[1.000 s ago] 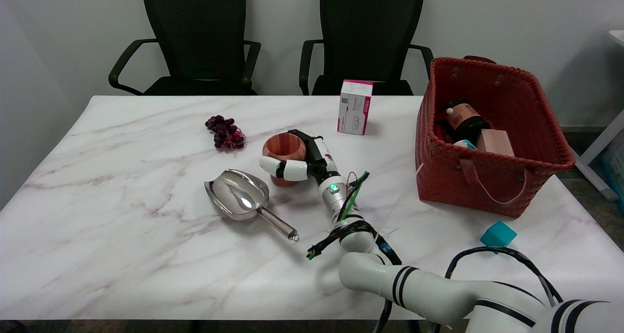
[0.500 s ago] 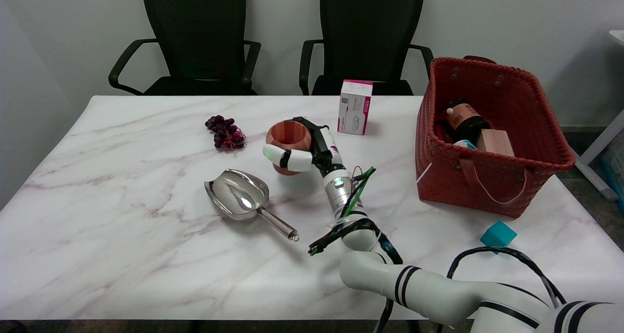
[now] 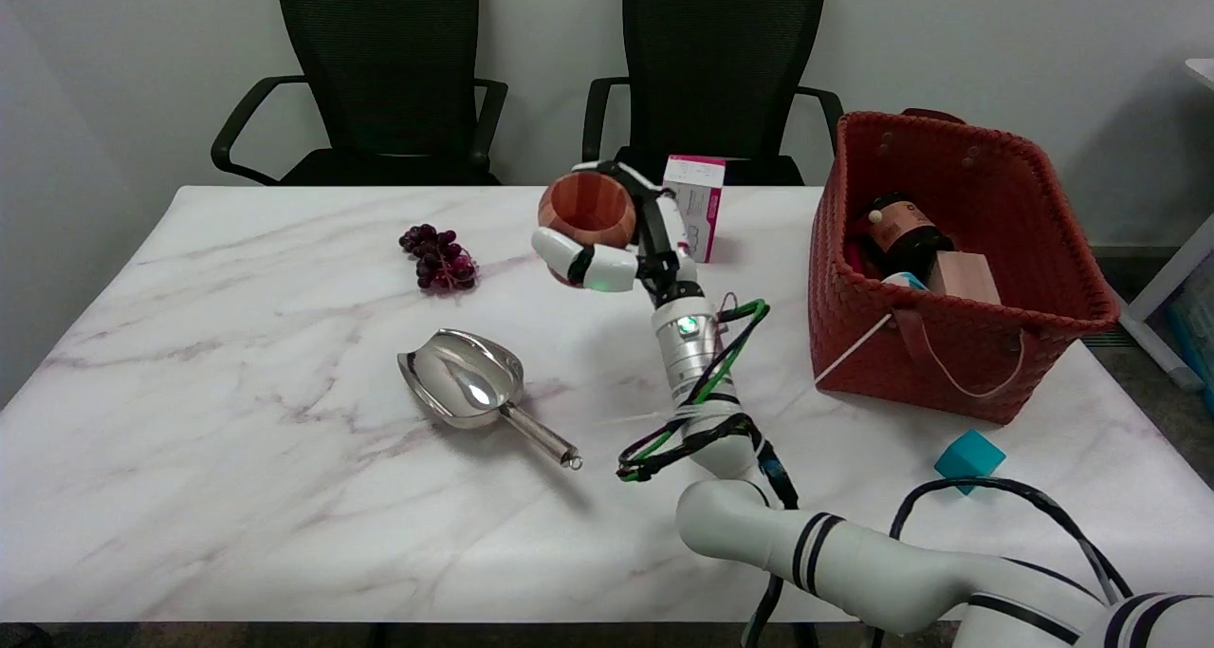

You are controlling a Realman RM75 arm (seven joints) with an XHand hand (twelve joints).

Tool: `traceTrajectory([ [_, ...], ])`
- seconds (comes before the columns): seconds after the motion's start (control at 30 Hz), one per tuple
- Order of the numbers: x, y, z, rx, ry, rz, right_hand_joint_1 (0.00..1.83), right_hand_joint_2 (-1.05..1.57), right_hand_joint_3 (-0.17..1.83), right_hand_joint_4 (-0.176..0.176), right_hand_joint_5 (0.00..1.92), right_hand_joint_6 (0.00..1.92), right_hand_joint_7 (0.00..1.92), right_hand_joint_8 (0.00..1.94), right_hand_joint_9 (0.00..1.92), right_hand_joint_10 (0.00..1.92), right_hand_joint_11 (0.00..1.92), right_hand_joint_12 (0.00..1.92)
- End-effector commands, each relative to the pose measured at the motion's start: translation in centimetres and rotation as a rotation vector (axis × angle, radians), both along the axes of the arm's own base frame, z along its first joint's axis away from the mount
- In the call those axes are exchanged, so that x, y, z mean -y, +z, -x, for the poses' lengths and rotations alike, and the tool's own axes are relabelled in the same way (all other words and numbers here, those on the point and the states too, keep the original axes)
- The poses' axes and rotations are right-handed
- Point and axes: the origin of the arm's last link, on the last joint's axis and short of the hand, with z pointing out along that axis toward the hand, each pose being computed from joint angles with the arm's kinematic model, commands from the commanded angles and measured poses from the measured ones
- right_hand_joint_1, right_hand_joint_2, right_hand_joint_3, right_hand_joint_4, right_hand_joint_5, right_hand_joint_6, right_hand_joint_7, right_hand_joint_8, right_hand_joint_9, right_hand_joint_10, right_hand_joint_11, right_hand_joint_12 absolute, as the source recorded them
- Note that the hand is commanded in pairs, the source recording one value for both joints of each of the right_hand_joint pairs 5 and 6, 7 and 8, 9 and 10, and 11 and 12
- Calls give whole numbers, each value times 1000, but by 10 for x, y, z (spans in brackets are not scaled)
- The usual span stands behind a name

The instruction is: Pick up the wooden mortar.

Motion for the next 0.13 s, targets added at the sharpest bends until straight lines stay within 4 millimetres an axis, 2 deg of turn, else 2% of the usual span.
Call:
traceTrajectory([
  [0.03, -34, 36, -71, -85, 310, 126, 1239, 985, 867, 0, 979, 979, 1119, 1119, 976, 976, 1021, 1021],
  [0.13, -40, 42, -85, -130, 342, 146, 1238, 986, 869, 0, 978, 978, 1126, 1126, 988, 988, 1019, 1019],
])
